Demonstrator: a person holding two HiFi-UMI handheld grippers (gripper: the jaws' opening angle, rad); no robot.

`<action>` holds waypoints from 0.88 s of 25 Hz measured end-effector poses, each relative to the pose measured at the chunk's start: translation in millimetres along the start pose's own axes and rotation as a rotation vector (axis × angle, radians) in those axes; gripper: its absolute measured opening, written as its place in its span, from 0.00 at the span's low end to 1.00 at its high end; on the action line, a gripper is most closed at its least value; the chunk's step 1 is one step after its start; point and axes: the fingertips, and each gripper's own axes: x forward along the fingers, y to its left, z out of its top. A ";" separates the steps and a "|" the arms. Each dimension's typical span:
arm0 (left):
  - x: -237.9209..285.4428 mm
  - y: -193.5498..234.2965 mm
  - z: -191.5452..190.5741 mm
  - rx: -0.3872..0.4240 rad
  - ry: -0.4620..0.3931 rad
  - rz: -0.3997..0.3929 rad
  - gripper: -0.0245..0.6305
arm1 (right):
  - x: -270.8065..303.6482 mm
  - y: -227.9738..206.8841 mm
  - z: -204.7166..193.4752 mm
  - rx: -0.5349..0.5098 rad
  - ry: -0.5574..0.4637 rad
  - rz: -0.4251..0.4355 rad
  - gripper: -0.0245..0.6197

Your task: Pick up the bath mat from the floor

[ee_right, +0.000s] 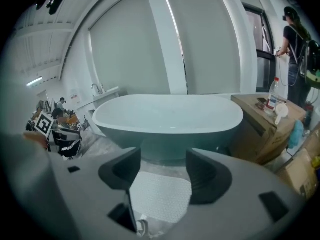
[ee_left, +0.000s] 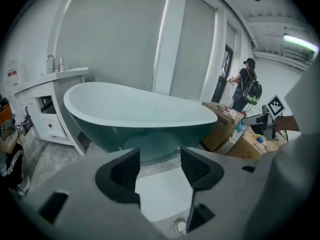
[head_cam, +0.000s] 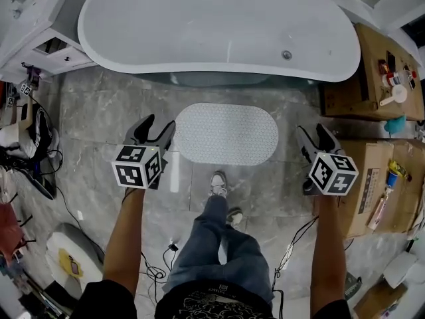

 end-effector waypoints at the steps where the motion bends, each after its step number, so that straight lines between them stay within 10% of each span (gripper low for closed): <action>1: 6.3 -2.0 -10.2 -0.002 0.011 -0.003 0.44 | 5.2 -4.4 -9.5 0.003 0.005 0.001 0.49; 22: 102.2 28.8 -195.9 0.030 0.066 0.076 0.48 | 119.2 -66.7 -202.2 -0.035 0.040 0.061 0.51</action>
